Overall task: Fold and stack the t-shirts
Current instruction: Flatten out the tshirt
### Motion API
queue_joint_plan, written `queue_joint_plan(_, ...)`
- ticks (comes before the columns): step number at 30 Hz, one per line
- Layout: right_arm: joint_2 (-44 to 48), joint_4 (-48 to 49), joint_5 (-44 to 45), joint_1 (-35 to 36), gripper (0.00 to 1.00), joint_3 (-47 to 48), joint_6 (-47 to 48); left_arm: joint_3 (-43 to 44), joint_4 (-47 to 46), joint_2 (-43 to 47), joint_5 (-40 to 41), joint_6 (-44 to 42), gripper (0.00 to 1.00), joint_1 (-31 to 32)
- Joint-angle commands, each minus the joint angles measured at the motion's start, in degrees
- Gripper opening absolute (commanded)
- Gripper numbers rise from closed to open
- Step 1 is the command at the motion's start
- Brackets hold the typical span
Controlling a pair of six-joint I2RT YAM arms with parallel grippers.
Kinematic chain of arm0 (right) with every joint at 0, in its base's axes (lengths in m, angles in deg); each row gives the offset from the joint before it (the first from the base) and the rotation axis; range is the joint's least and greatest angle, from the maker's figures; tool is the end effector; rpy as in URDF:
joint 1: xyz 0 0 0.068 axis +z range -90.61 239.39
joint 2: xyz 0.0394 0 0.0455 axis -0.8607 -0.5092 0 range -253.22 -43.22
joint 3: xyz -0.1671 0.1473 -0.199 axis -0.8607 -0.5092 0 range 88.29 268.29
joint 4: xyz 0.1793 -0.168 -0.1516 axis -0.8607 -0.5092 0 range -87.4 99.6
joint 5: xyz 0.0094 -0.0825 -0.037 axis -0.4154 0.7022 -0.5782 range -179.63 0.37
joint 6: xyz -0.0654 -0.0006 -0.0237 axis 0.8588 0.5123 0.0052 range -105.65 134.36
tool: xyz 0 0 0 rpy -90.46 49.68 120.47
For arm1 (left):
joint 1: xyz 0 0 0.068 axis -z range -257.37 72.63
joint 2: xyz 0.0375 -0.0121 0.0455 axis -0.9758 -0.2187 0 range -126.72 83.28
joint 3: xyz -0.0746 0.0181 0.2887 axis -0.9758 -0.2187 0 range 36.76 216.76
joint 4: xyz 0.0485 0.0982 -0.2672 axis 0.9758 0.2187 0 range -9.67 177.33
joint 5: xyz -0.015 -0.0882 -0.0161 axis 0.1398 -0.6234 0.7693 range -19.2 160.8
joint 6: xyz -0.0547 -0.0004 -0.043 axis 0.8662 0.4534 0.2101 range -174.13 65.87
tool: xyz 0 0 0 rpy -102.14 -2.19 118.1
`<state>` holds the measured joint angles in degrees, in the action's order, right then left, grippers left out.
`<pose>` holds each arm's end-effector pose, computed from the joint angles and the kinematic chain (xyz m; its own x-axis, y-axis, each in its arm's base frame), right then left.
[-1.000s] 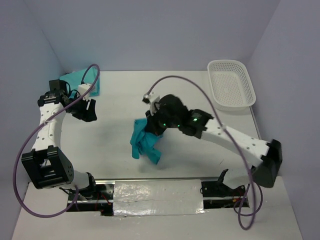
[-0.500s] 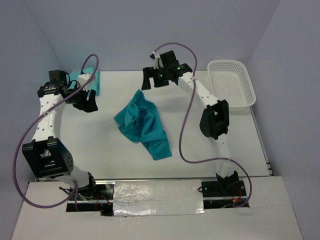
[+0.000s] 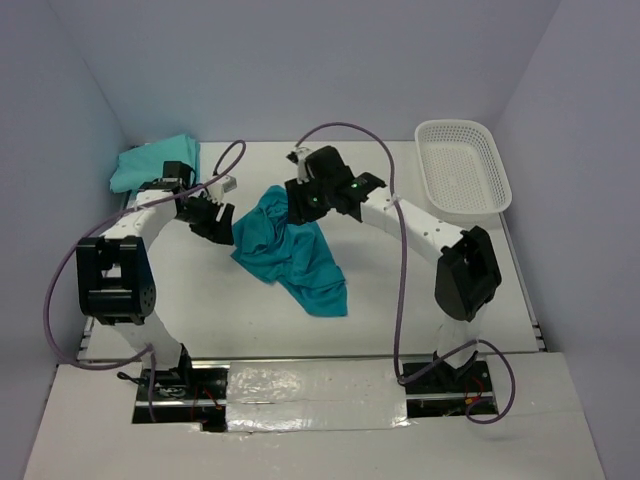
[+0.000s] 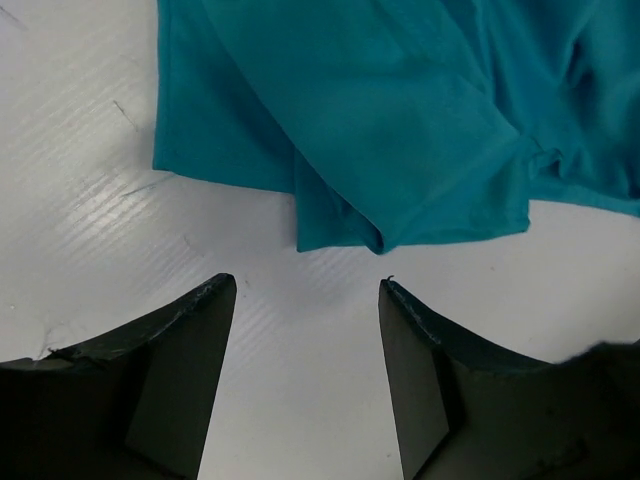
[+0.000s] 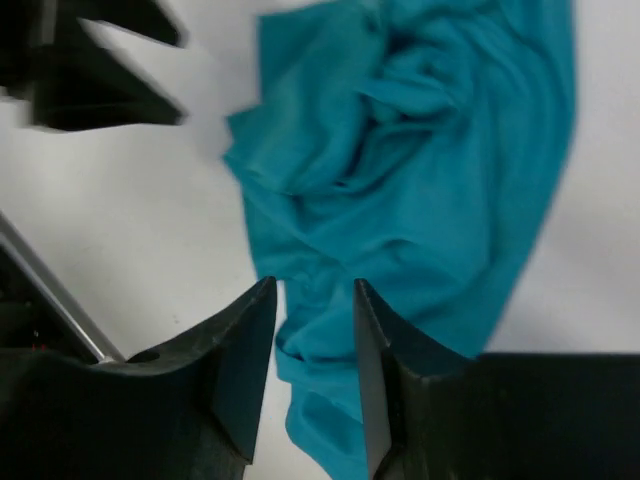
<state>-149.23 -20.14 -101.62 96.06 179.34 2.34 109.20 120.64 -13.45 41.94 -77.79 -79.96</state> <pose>0.3719 0.2915 0.2891 -0.6981 -0.2659 -0.6648 -0.5697 0.7687 0.2909 0.3824 -0.0101 0.2326 -0.7595 0.3174 -0.5678 0.5152 0.8264 -0.2273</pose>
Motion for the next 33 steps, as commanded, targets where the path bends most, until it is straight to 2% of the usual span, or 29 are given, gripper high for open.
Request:
queue_joint_plan(1,-0.06,6.19,0.39,1.56,0.46,-1.58,-1.69,-0.81,-7.52,-2.32,0.46,4.93,0.72,-0.49)
queue_joint_plan(4,-1.73,8.63,-1.81,3.76,0.59,-0.61,-3.97,0.15,-7.18,-3.38,0.40,9.22,0.71,-3.02)
queue_joint_plan(5,-3.04,9.08,-1.20,6.11,0.66,1.40,-3.55,0.07,-8.05,-2.86,-0.48,10.38,0.70,-6.08)
queue_joint_plan(7,-4.80,9.08,0.02,8.33,0.69,4.11,-2.68,-0.02,-8.15,-1.98,-0.15,12.05,0.69,-8.65)
queue_joint_plan(10,-9.54,9.43,0.22,9.92,0.77,10.28,-5.64,-0.99,-6.66,0.66,2.75,9.78,0.69,-10.50)
queue_joint_plan(13,-18.48,3.74,7.73,9.57,0.85,19.67,-11.53,-3.36,-6.21,3.64,2.32,9.25,0.69,-11.21)
queue_joint_plan(17,-28.79,-6.28,17.51,9.39,0.86,34.60,-12.34,-5.82,-6.83,7.25,2.93,9.16,0.69,-11.39)
queue_joint_plan(20,-33.98,-7.18,17.71,9.48,0.86,37.10,-9.19,-5.65,-6.66,8.31,2.50,9.33,0.70,-11.47)
queue_joint_plan(22,-35.91,-6.56,16.39,9.83,0.78,37.10,-8.03,-5.30,-6.48,8.83,2.58,9.42,0.70,-11.38)
queue_joint_plan(23,-36.10,-6.56,15.34,9.83,0.58,36.23,-8.12,-4.95,-6.04,9.10,2.84,9.33,0.69,-11.38)
queue_joint_plan(24,-36.19,-6.39,14.72,9.83,0.47,35.61,-8.20,-4.86,-5.95,9.45,3.11,9.16,0.69,-11.38)
queue_joint_plan(25,-35.32,-6.04,14.28,9.74,0.32,34.82,-8.03,-4.86,-5.95,10.24,3.37,8.98,0.69,-11.47)
queue_joint_plan(26,-34.53,-5.86,14.45,9.74,0.07,33.60,-7.85,-4.94,-5.78,10.50,3.81,8.72,0.69,-11.47)
queue_joint_plan(27,-33.74,-6.03,14.97,9.74,0.00,33.15,-7.94,-5.03,-5.86,10.77,3.99,8.11,0.69,-11.56)
queue_joint_plan(30,-27.16,-5.69,15.33,9.04,0.00,30.60,-6.80,-4.95,-5.69,11.21,4.61,6.18,0.68,-11.65)
queue_joint_plan(33,-15.21,-4.81,15.16,8.08,0.00,26.65,-5.66,-3.63,-4.55,10.95,4.08,3.54,0.67,-11.56)
